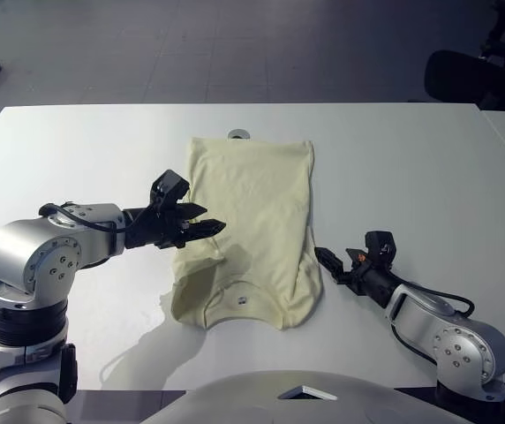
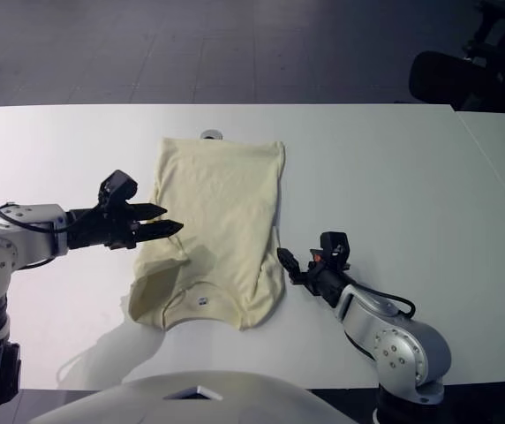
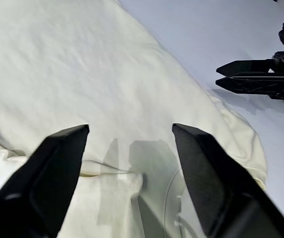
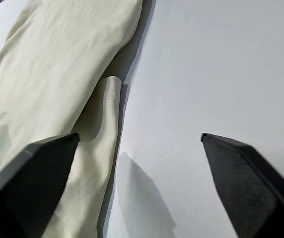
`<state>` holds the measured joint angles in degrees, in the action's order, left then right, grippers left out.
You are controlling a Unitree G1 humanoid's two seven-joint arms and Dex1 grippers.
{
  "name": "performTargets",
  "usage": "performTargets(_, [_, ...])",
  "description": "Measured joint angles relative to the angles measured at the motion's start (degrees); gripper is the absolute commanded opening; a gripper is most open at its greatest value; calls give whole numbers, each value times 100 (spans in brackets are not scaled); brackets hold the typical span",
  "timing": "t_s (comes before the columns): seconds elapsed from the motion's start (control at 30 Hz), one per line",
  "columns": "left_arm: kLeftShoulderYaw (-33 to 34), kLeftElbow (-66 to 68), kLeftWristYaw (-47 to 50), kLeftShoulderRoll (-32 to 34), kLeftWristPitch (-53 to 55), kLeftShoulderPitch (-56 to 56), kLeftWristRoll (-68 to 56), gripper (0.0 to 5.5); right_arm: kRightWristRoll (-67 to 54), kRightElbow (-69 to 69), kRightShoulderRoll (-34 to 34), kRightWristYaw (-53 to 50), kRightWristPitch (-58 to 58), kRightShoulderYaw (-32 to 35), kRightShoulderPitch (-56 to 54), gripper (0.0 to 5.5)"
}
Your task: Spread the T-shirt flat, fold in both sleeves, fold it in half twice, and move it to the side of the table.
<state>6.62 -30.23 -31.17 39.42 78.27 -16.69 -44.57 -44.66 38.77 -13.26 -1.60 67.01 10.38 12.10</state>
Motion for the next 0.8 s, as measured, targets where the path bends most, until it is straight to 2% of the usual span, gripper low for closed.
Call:
performTargets(0.33, [-1, -153, 206, -36, -117, 191, -1, 537, 80, -156, -32, 201, 40, -256, -129, 230])
performTargets(0.8, [-24, -335, 544, -227, -202, 455, 2, 540, 76, -194, -200, 407, 522, -426, -338, 8])
